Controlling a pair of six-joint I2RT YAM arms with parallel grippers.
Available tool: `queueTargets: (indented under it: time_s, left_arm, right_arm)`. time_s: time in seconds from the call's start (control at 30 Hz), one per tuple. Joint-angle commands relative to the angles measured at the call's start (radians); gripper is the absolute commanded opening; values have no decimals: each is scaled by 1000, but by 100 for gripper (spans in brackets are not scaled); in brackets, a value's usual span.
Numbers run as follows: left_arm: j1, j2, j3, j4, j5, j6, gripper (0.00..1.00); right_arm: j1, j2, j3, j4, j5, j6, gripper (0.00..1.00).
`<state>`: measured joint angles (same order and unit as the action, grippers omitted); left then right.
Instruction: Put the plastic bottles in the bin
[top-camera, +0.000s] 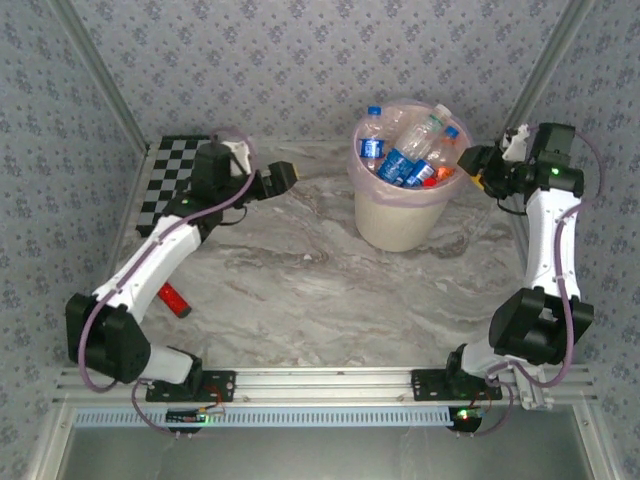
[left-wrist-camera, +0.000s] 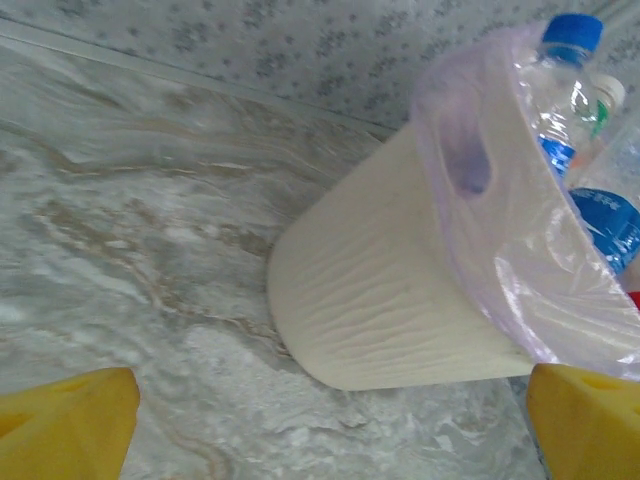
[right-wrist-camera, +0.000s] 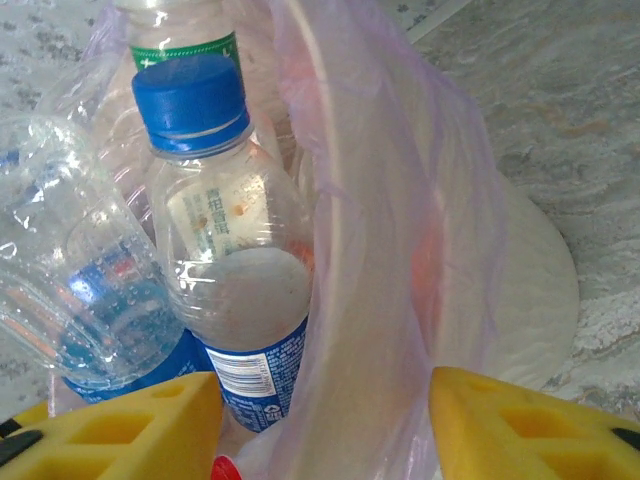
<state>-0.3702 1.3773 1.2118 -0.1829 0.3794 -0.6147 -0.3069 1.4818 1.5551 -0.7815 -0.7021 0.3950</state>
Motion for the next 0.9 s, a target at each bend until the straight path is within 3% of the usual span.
queueTargets:
  time_s: [0.0, 0.17, 0.5, 0.87]
  left_arm:
    - [33, -63, -45, -56, -9, 52, 99]
    - [88, -121, -88, -107, -56, 74, 99]
    - [171, -226, -110, -259, -208, 145, 99]
    - [232, -273, -168, -261, -207, 132, 99]
  right_arm:
    - [14, 1, -16, 41, -58, 7, 52]
    - [80, 39, -11, 51, -67, -2, 45]
    - [296, 149, 62, 102, -55, 28, 43]
    - [560, 319, 257, 174, -23, 104, 42]
